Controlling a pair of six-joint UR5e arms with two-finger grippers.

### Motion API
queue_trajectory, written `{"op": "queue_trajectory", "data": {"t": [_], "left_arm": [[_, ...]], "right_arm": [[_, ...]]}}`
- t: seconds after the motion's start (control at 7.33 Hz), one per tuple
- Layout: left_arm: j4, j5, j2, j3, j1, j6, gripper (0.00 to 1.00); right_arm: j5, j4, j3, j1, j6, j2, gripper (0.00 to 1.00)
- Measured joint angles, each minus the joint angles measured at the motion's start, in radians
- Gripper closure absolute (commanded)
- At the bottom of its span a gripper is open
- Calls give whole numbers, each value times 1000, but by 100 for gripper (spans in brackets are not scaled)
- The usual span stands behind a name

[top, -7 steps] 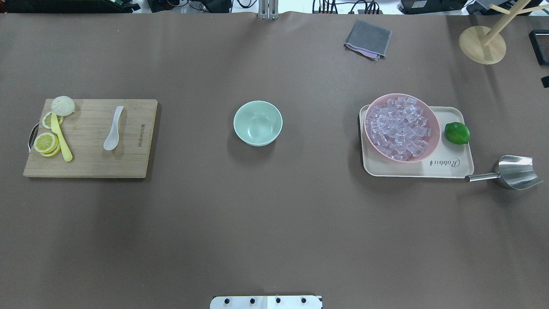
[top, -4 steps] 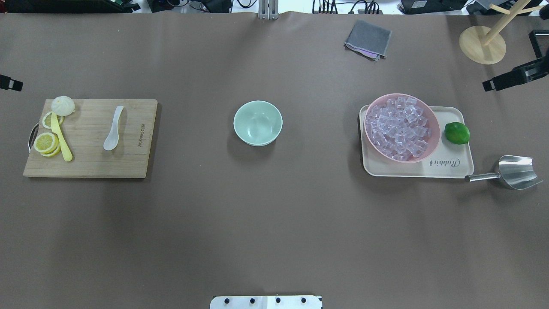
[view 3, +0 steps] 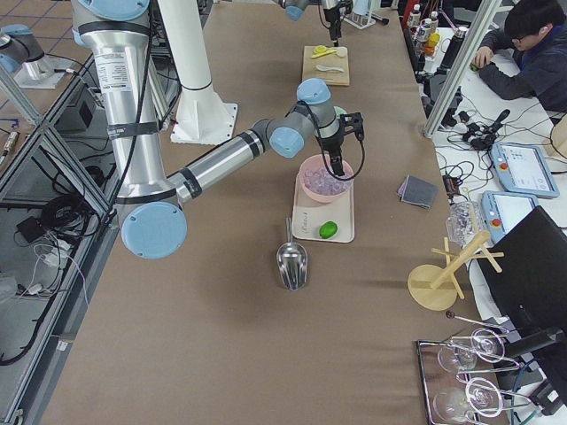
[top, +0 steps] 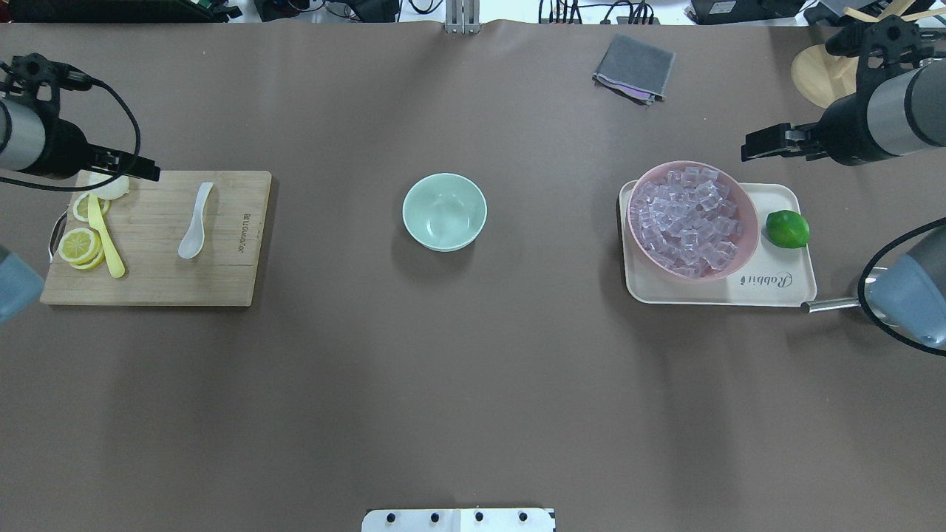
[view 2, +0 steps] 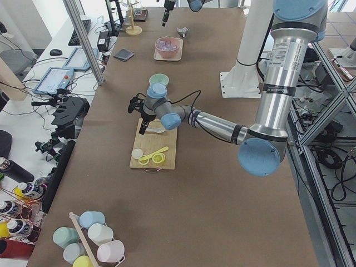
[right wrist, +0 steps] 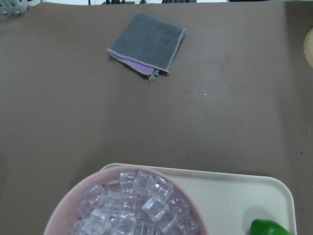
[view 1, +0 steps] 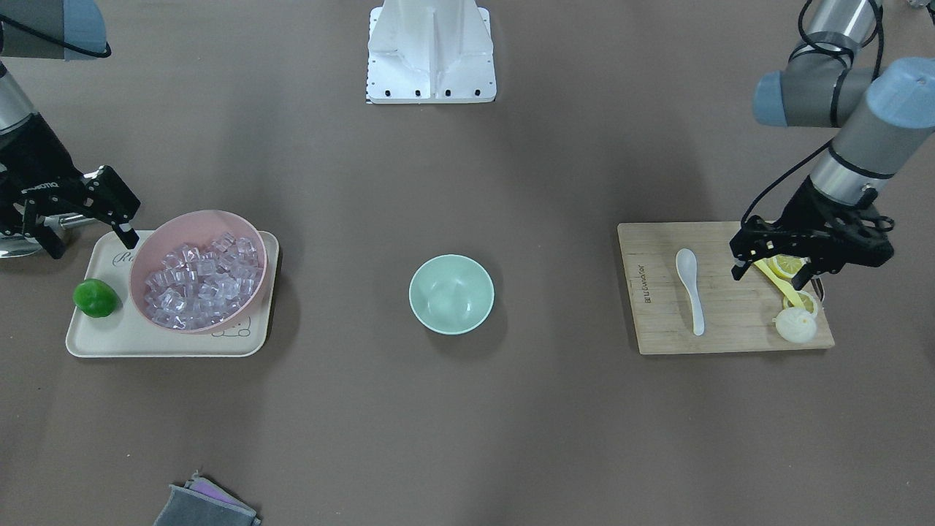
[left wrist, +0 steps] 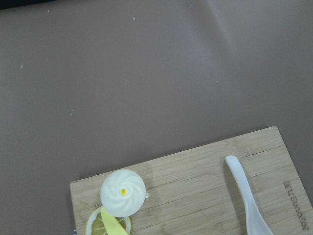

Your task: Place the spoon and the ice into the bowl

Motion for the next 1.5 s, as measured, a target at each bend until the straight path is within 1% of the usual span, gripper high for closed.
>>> {"op": "queue_trajectory", "data": {"t": [0.27, 0.41, 0.82, 1.23, 1.36, 1.5], "left_arm": [[-4, 62, -29, 26, 61, -55, 7], [-5, 80, -36, 35, 81, -65, 9], [-5, 145, -52, 64, 134, -76, 19], [-43, 158, -58, 112, 148, -80, 24], [-80, 158, -58, 136, 148, -82, 32], [-110, 158, -60, 151, 150, -98, 43]], "right_arm": [[-56, 0, 0, -37, 33, 3, 0], [-70, -1, -1, -47, 36, 4, 0], [-86, -3, 0, -61, 37, 4, 0], [-103, -6, 0, -71, 38, 4, 0], [-104, -7, 0, -72, 38, 4, 0], [-105, -7, 0, -72, 38, 4, 0]]}}
